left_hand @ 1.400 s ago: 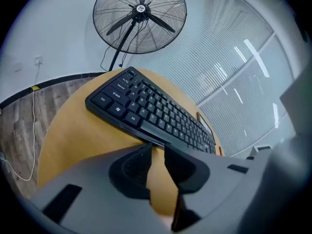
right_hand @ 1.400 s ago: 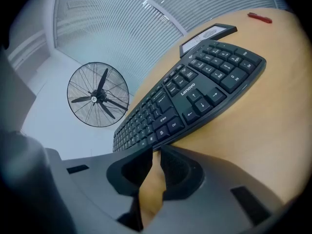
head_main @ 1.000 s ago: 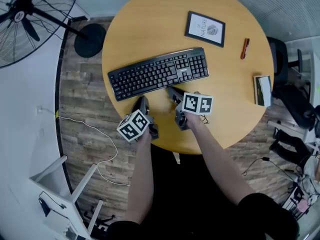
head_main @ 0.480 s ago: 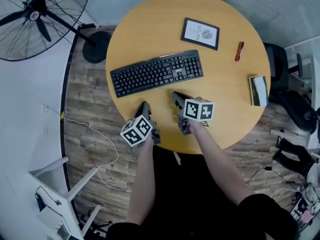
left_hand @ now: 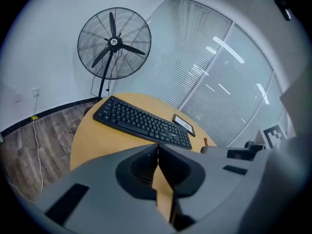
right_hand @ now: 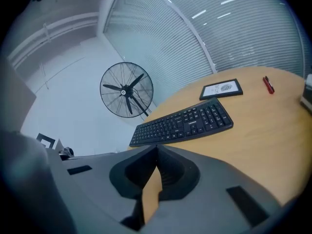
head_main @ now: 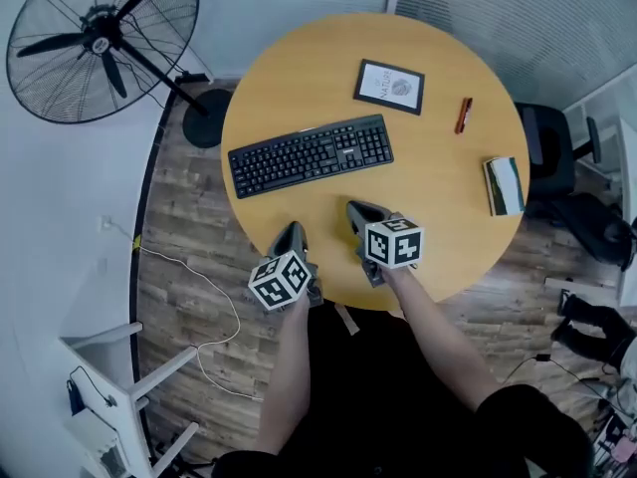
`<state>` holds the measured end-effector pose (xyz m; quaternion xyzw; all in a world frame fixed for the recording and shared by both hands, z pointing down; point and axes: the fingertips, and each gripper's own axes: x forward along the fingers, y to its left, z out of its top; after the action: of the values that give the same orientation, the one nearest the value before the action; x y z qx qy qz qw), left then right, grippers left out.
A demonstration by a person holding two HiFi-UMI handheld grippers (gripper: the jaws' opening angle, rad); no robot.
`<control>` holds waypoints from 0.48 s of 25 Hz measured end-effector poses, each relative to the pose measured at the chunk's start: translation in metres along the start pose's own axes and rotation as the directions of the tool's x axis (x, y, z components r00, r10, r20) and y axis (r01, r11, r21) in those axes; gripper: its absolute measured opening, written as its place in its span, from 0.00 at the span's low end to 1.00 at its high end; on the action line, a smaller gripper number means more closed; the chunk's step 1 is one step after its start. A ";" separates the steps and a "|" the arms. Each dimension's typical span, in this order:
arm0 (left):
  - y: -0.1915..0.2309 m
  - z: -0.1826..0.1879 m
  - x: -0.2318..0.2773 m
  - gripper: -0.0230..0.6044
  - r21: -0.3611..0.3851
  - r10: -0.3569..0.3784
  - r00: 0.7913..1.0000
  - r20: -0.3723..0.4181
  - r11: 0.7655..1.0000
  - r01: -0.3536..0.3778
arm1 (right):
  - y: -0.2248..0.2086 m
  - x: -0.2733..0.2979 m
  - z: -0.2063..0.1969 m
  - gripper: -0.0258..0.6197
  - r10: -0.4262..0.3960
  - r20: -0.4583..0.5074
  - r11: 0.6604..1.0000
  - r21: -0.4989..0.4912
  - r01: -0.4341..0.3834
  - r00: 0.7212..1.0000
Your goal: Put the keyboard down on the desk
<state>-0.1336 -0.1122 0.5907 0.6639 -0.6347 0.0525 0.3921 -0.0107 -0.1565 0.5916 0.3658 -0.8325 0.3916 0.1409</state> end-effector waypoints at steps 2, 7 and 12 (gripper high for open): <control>-0.008 0.004 -0.008 0.04 0.042 -0.010 1.000 0.011 0.999 0.010 | 0.006 -0.009 0.001 0.05 -0.006 0.009 0.999 -0.051 0.007 1.000; -0.020 0.016 -0.029 0.04 0.145 -0.037 0.999 0.035 0.989 0.031 | 0.027 -0.025 -0.003 0.05 -0.013 0.027 0.989 -0.145 0.017 1.000; -0.026 0.024 -0.056 0.04 0.230 -0.073 0.996 0.050 0.971 0.060 | 0.047 -0.041 -0.008 0.05 -0.035 0.062 0.982 -0.184 0.046 0.997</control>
<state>-0.1311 -0.0849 0.5305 0.7266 -0.6129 0.0925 0.2964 -0.0167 -0.1102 0.5491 0.3792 -0.8615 0.2986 0.1577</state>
